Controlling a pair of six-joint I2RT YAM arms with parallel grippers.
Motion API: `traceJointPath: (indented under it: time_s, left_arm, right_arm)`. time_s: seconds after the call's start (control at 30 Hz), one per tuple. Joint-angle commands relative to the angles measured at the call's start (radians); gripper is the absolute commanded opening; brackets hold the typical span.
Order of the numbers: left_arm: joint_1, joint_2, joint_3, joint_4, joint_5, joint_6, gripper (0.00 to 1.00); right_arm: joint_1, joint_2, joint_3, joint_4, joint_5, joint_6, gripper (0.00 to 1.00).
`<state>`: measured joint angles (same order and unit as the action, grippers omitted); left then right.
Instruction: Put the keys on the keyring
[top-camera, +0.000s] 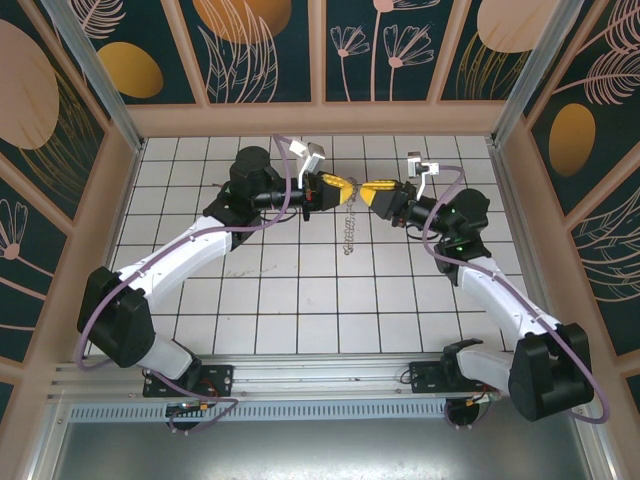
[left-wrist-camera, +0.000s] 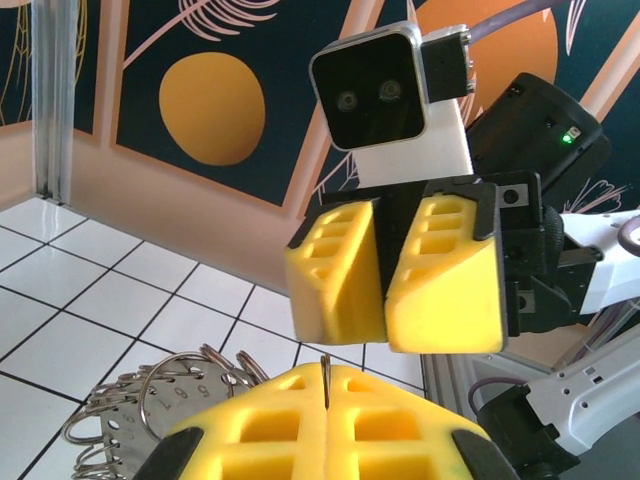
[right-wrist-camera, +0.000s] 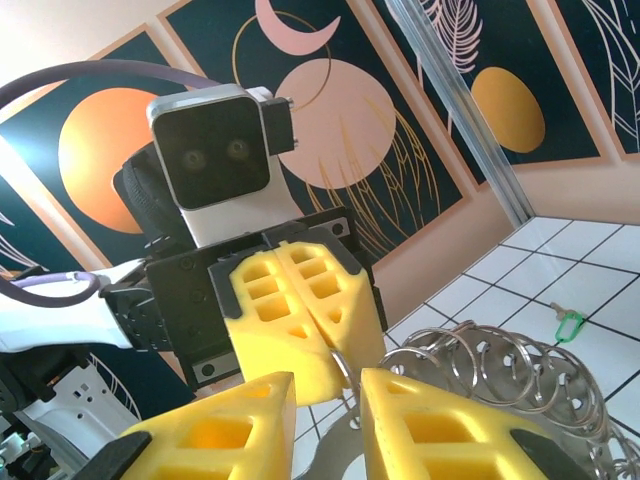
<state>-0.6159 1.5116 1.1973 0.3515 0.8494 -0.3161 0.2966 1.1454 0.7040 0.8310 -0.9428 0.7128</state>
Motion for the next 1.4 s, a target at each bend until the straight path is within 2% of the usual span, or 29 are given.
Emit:
traceJointPath:
  time_s: [0.0, 0.83, 1.03, 1.2, 1.33, 1.37]
  left_arm:
    - [0.004, -0.031, 0.036, 0.064, 0.031, -0.009, 0.0]
    - [0.004, -0.011, 0.036, 0.103, 0.054, -0.037, 0.0]
    - [0.004, -0.004, 0.033, 0.11, 0.072, -0.043, 0.0]
    - [0.004, 0.002, 0.033, 0.111, 0.083, -0.05, 0.0]
    - [0.004, 0.007, 0.028, 0.147, 0.06, -0.091, 0.0]
    - [0.005, 0.005, 0.023, 0.162, 0.04, -0.105, 0.05]
  right_arm:
    - [0.007, 0.005, -0.015, 0.066, 0.004, -0.014, 0.25]
    - [0.038, 0.054, 0.004, 0.125, -0.014, 0.005, 0.21]
    - [0.043, 0.056, 0.017, 0.125, -0.009, 0.002, 0.15]
    - [0.044, 0.057, 0.025, 0.142, 0.002, 0.011, 0.0]
    - [0.045, 0.056, 0.02, 0.173, 0.028, 0.029, 0.0]
    - [0.045, 0.056, 0.017, 0.18, 0.037, 0.03, 0.0]
